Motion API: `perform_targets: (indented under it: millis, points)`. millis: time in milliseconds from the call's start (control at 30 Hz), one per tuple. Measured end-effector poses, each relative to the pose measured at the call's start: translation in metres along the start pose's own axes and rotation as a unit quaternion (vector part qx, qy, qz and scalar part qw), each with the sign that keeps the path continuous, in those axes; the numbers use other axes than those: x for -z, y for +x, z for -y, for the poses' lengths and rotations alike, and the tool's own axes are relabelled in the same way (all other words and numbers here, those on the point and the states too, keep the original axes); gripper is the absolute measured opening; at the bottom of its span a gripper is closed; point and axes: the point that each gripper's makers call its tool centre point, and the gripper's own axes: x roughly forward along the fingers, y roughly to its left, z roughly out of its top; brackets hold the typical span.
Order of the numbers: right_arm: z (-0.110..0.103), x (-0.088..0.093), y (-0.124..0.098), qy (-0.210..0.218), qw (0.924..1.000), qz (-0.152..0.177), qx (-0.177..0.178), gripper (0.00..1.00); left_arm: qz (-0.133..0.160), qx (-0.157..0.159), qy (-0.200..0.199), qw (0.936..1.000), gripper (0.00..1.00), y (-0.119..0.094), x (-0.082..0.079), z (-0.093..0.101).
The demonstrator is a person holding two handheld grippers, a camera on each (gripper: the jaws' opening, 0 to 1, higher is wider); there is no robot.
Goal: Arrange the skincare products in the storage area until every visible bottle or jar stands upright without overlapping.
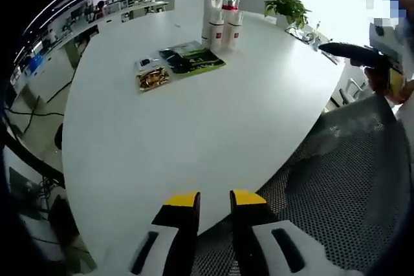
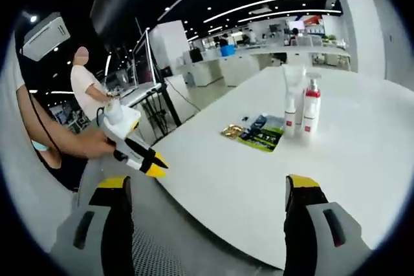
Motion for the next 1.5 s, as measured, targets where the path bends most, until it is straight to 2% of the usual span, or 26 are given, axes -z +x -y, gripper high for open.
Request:
perform_targets:
  millis: [67, 100, 133, 200, 267, 300, 333, 367, 433, 467, 533, 567, 600, 633, 667, 700, 733, 767, 833, 933, 967, 1067, 1167, 1200, 1367, 1500]
  points:
    - [0.006, 0.005, 0.0, -0.022, 0.9994, -0.013, 0.022, 0.92, 0.019, -0.003, -0.019, 0.9996, 0.2, -0.004, -0.007, 0.001]
    - [0.006, -0.003, 0.001, -0.048, 0.9986, 0.004, 0.02, 0.89, 0.024, -0.002, -0.013, 0.9996, 0.21, -0.006, -0.011, 0.001]
    - [0.007, -0.003, 0.001, -0.046, 0.9987, 0.004, 0.019, 0.87, 0.047, -0.005, 0.0, 0.9989, 0.21, -0.008, -0.02, 0.001]
    - [0.01, -0.013, 0.004, -0.03, 0.9992, 0.018, 0.016, 0.86, 0.062, -0.016, 0.03, 0.9975, 0.24, -0.014, -0.029, 0.0]
    - [0.013, -0.023, 0.006, -0.027, 0.9988, 0.036, 0.019, 0.86, 0.076, -0.025, 0.012, 0.9967, 0.3, -0.022, -0.035, -0.001]
    - [0.013, -0.027, 0.006, -0.029, 0.9986, 0.041, 0.018, 0.86, 0.115, -0.024, -0.024, 0.9928, 0.32, -0.03, -0.049, -0.001]
    - [0.013, -0.035, 0.008, -0.032, 0.9979, 0.054, 0.017, 0.86, 0.14, -0.022, -0.035, 0.9892, 0.34, -0.035, -0.058, -0.001]
    - [0.011, -0.044, 0.009, -0.034, 0.9971, 0.067, 0.016, 0.86, 0.178, -0.023, -0.052, 0.9824, 0.35, -0.045, -0.069, -0.002]
    - [0.005, -0.056, 0.01, -0.041, 0.995, 0.091, 0.01, 0.87, 0.213, -0.022, -0.075, 0.9741, 0.36, -0.057, -0.077, -0.002]
    - [0.003, -0.064, 0.009, -0.051, 0.9925, 0.11, 0.018, 0.89, 0.218, -0.02, -0.076, 0.9728, 0.35, -0.059, -0.077, -0.002]
    - [-0.001, -0.075, 0.008, -0.066, 0.9872, 0.142, 0.029, 0.98, 0.253, -0.016, -0.081, 0.964, 0.24, -0.073, -0.088, -0.003]
    - [-0.003, -0.078, 0.007, -0.071, 0.9853, 0.153, 0.032, 0.99, 0.292, 0.009, -0.108, 0.9502, 0.19, -0.084, -0.1, 0.0]
    - [-0.009, -0.079, 0.005, -0.083, 0.9836, 0.159, 0.021, 0.99, 0.324, 0.014, -0.132, 0.9368, 0.21, -0.092, -0.109, -0.002]
    - [-0.011, -0.079, 0.005, -0.089, 0.9823, 0.164, 0.02, 0.99, 0.356, -0.001, -0.143, 0.9234, 0.25, -0.101, -0.116, -0.011]
    - [-0.01, -0.078, 0.007, -0.09, 0.9816, 0.167, 0.021, 0.99, 0.361, -0.003, -0.151, 0.9203, 0.3, -0.103, -0.117, -0.013]
    - [-0.009, -0.076, 0.009, -0.085, 0.9834, 0.159, 0.018, 0.99, 0.361, -0.01, -0.157, 0.9191, 0.38, -0.102, -0.117, -0.015]
    - [-0.01, -0.074, 0.011, -0.079, 0.9848, 0.154, 0.015, 0.99, 0.358, -0.015, -0.149, 0.9218, 0.5, -0.1, -0.116, -0.016]
    - [-0.01, -0.073, 0.012, -0.08, 0.9847, 0.154, 0.013, 0.99, 0.345, -0.053, -0.136, 0.9271, 0.6, -0.096, -0.11, -0.025]
    - [-0.01, -0.071, 0.014, -0.096, 0.9826, 0.159, 0.013, 0.99, 0.328, -0.08, -0.129, 0.9323, 0.79, -0.09, -0.101, -0.031]
    - [-0.003, -0.068, 0.014, -0.092, 0.9847, 0.146, 0.021, 0.98, 0.346, -0.082, -0.127, 0.9261, 0.92, -0.089, -0.109, -0.028]
    - [0.001, -0.066, 0.014, -0.08, 0.9861, 0.143, 0.026, 0.98, 0.352, -0.079, -0.124, 0.9242, 0.94, -0.089, -0.112, -0.027]
    - [0.006, -0.065, 0.013, -0.079, 0.9857, 0.144, 0.038, 0.97, 0.315, -0.072, -0.158, 0.933, 0.94, -0.077, -0.101, -0.029]
    - [0.001, -0.068, 0.013, -0.088, 0.9839, 0.152, 0.035, 0.97, 0.322, -0.082, -0.144, 0.9324, 0.94, -0.079, -0.103, -0.031]
    - [-0.003, -0.07, 0.014, -0.115, 0.9803, 0.157, 0.035, 0.97, 0.322, -0.079, -0.143, 0.9326, 0.94, -0.078, -0.104, -0.03]
    - [-0.018, -0.07, 0.014, -0.16, 0.9728, 0.167, 0.02, 0.97, 0.333, -0.081, -0.108, 0.9332, 0.99, -0.083, -0.106, -0.019]
    - [-0.013, -0.073, 0.011, -0.151, 0.973, 0.173, 0.023, 0.97, 0.346, -0.074, -0.082, 0.9318, 1.0, -0.085, -0.11, -0.012]
